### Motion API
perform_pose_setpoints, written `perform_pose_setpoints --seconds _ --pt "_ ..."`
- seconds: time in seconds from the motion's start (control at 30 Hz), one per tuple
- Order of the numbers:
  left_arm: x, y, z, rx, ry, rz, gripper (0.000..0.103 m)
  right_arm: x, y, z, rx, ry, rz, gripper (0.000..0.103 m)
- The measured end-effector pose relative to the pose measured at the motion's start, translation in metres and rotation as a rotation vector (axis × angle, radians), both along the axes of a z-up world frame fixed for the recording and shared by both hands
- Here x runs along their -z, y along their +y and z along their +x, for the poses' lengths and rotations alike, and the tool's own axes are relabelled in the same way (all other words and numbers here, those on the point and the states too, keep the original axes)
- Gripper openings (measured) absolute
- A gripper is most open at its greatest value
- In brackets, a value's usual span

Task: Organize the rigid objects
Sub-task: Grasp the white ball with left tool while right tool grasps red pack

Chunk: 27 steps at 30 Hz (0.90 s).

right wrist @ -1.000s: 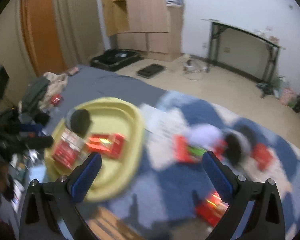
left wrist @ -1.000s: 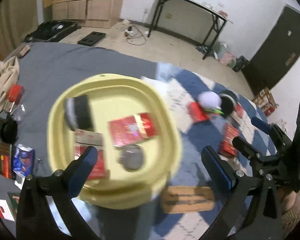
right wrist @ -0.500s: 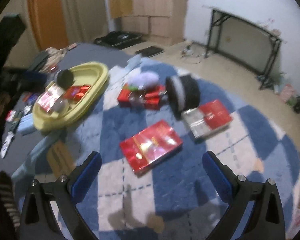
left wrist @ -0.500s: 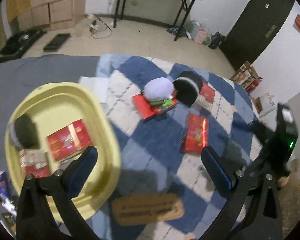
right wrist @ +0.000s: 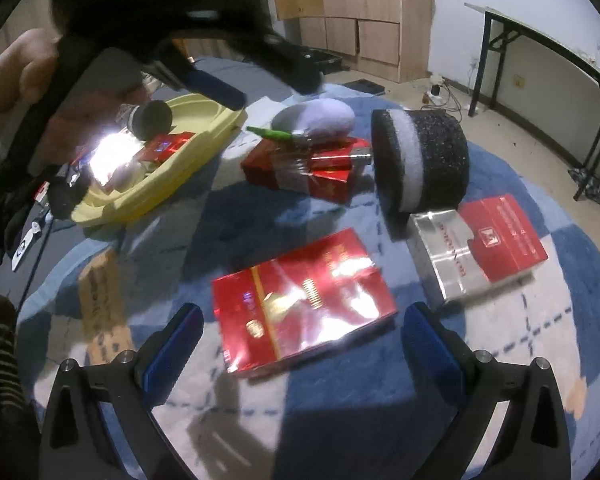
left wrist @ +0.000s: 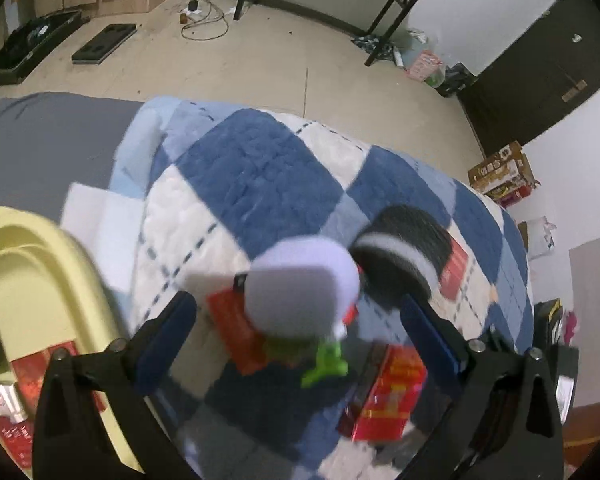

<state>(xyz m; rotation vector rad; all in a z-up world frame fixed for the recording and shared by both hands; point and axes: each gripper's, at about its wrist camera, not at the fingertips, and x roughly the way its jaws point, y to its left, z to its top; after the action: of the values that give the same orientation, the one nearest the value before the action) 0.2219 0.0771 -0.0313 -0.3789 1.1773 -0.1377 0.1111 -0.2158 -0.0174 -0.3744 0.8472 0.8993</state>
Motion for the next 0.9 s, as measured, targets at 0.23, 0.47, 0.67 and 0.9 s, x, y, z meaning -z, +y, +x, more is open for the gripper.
perform_pose_setpoints --seconds 0.23,0.47,0.67,0.9 --pt "0.014 -0.003 0.010 -0.042 -0.001 -0.008 0.072 0.017 0.003 0.008 -0.017 -0.001 0.029 0.103" --pt "0.014 -0.002 0.005 -0.066 -0.010 0.008 0.057 0.025 0.021 -0.003 0.006 -0.093 -0.002 0.098" --pt "-0.008 0.015 -0.023 -0.109 -0.046 -0.004 0.057 0.016 0.022 -0.009 0.039 -0.113 -0.005 0.097" --pt "-0.069 0.049 -0.097 -0.112 -0.183 0.092 0.057 -0.019 0.017 -0.027 0.122 -0.138 0.039 0.097"
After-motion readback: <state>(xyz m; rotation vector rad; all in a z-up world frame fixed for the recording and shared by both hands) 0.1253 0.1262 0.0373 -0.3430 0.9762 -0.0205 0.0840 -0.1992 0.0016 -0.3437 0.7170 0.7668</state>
